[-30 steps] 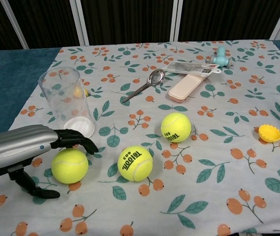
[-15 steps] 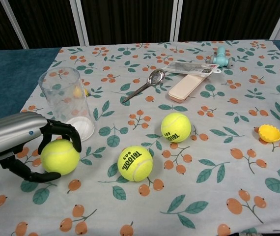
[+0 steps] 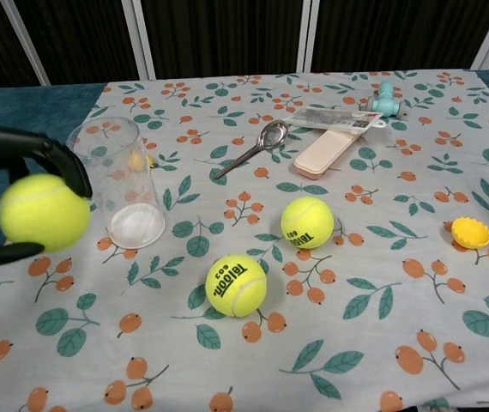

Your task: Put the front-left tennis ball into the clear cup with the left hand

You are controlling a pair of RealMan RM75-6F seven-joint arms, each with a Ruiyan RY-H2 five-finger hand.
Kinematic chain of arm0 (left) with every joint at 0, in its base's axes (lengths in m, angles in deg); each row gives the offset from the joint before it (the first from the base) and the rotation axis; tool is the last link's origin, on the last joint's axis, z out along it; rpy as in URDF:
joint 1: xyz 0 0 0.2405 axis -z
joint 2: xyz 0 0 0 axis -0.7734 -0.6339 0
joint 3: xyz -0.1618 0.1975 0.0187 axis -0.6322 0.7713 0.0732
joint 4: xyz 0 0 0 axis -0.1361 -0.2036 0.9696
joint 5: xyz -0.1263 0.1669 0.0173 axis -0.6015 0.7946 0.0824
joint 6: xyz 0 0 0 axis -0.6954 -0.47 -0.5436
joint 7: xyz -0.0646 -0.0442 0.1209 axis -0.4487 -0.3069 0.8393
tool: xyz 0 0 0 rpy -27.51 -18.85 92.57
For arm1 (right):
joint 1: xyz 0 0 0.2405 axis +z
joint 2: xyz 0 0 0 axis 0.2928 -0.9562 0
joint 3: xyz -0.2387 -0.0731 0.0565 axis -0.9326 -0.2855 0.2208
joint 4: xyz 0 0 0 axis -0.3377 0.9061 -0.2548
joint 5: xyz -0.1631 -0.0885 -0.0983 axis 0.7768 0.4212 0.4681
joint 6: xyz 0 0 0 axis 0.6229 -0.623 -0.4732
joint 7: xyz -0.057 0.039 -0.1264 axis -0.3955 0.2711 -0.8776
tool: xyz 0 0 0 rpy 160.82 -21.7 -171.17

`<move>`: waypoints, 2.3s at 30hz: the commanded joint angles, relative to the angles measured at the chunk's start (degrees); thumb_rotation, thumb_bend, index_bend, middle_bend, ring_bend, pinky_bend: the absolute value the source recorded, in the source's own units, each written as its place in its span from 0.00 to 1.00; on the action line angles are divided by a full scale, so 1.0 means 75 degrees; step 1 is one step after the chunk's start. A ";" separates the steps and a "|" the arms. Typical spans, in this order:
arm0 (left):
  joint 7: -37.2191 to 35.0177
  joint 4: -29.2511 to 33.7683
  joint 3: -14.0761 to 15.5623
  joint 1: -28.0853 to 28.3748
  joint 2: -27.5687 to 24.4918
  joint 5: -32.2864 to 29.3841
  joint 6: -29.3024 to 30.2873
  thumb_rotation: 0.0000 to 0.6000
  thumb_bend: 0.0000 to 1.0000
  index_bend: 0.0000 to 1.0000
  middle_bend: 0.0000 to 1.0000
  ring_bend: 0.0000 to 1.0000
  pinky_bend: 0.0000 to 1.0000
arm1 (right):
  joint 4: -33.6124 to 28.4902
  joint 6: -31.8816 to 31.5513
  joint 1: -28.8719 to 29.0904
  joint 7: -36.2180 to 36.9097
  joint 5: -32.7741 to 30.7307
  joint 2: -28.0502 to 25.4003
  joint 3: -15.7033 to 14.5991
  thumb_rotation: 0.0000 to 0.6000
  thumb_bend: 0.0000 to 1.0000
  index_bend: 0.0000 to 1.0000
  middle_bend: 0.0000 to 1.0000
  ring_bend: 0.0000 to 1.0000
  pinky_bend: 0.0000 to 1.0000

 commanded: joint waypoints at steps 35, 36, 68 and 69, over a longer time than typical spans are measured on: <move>-0.0129 0.0120 -0.1807 0.1502 -0.0650 -0.1895 -0.2033 1.00 0.29 0.41 0.46 0.38 0.56 | 0.0007 0.0041 0.0009 0.0015 -0.0091 0.0001 0.0038 1.00 0.17 0.00 0.00 0.07 0.24; -0.0106 0.0128 -0.1790 0.1533 -0.0651 -0.1907 -0.2123 1.00 0.25 0.40 0.45 0.37 0.56 | 0.0008 0.0043 0.0009 0.0016 -0.0092 0.0001 0.0037 1.00 0.17 0.00 0.00 0.07 0.24; 0.2296 0.0927 -0.1781 0.0400 -0.1657 -0.1658 -0.0259 1.00 0.05 0.21 0.17 0.14 0.17 | -0.0006 0.0050 0.0009 0.0001 -0.0111 0.0005 0.0042 1.00 0.17 0.00 0.00 0.07 0.24; 0.2730 0.1079 -0.1722 0.0156 -0.1706 -0.1717 -0.0009 1.00 0.05 0.19 0.16 0.14 0.16 | -0.0014 0.0046 0.0007 -0.0010 -0.0103 0.0005 0.0038 1.00 0.17 0.00 0.00 0.07 0.24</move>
